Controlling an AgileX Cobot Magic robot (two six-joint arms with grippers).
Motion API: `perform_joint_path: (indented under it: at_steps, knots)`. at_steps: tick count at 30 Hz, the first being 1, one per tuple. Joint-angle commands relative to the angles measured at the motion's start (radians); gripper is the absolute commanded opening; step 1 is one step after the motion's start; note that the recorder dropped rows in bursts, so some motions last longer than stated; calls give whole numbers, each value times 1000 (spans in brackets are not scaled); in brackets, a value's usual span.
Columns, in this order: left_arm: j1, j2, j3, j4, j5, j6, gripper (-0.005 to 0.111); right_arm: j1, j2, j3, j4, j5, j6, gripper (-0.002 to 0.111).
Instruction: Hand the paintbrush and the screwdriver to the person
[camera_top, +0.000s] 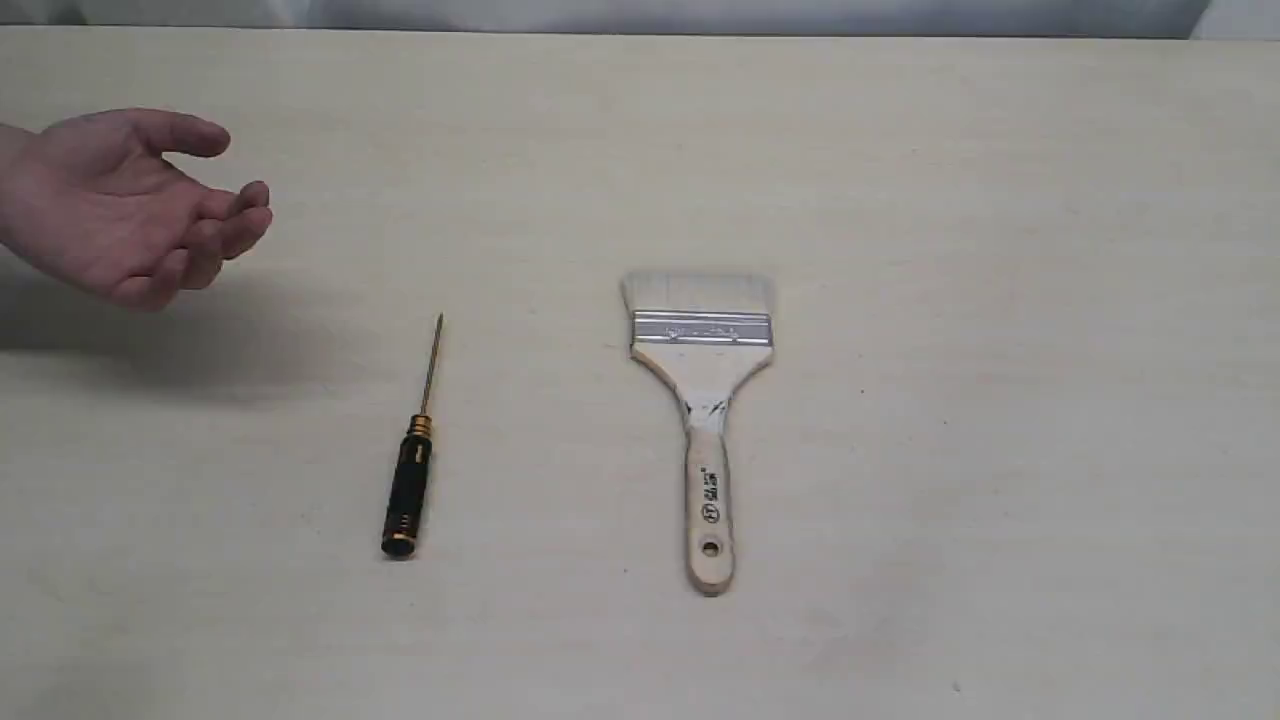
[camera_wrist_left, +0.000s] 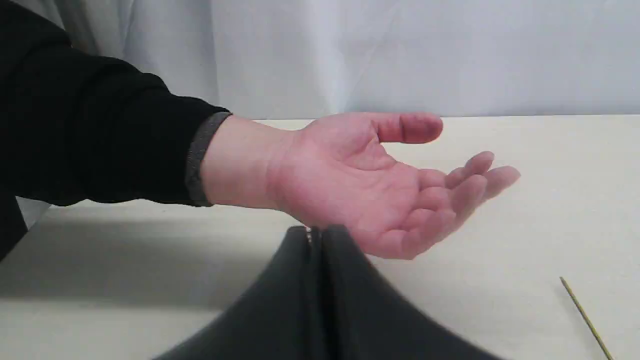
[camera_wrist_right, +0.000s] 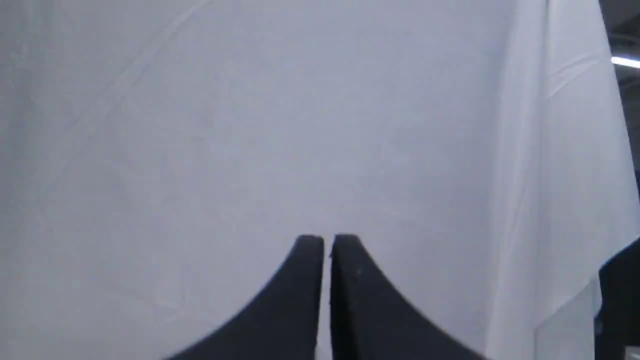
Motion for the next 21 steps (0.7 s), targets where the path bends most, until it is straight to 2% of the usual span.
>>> perform_joint_path:
  at_steps: [1, 9, 17, 21]
  knots:
    - [-8, -2, 2, -2, -6, -2, 0, -6, -5, 0, 3, -126, 102, 5]
    - [-8, -2, 2, -2, -6, -2, 0, -6, -5, 0, 3, -310, 529, 5]
    - [-8, -2, 2, -2, -6, -2, 0, -6, -5, 0, 5, -373, 648, 5]
    - [-8, -2, 2, -4, -4, -2, 0, -6, -5, 0, 89, -371, 666, 5]
